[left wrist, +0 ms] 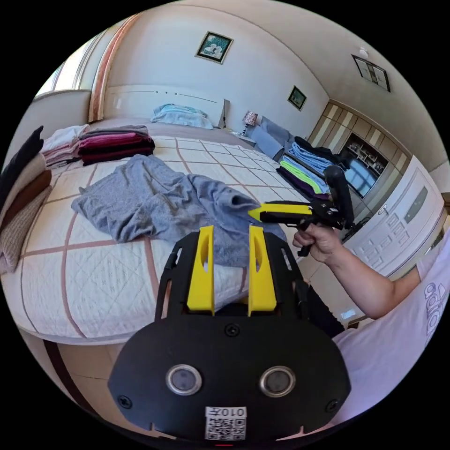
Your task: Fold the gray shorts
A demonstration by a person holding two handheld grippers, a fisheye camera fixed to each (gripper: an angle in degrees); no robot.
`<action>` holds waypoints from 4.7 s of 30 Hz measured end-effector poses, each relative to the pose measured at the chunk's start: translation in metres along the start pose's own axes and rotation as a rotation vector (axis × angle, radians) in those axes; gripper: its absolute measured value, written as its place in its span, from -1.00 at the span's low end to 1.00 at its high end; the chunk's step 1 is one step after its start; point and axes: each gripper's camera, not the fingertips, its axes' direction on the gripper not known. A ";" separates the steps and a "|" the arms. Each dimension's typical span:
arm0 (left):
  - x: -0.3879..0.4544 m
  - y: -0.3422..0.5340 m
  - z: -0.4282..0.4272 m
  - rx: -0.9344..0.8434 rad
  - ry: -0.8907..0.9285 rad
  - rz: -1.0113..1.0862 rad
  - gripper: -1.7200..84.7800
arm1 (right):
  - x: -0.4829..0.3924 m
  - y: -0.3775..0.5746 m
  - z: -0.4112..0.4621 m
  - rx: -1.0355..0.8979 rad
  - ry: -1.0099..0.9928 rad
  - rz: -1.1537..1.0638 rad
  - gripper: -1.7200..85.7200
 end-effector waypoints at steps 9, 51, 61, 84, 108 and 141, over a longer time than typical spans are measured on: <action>-0.010 0.024 -0.011 0.068 0.353 -0.183 -0.64 | -0.086 0.047 -0.021 0.078 -0.109 -0.289 -0.84; -0.066 -0.028 0.018 -0.057 0.236 -0.285 -0.94 | 0.031 0.175 -0.001 0.026 0.062 -0.064 -0.88; -0.076 -0.097 -0.149 0.521 0.531 -0.269 -0.96 | 0.017 0.225 -0.188 0.510 0.003 -0.095 -0.90; 0.074 -0.470 -0.331 0.648 0.590 0.210 -0.96 | -0.052 0.195 -0.603 0.832 0.360 -0.250 -0.87; 0.064 -0.497 -0.230 0.479 0.614 0.288 -0.96 | -0.062 0.249 -0.562 0.787 0.424 -0.229 -0.87; -0.288 -0.426 0.280 -0.260 0.805 -0.272 -0.96 | -0.038 0.107 0.001 0.192 -0.488 -0.086 -0.86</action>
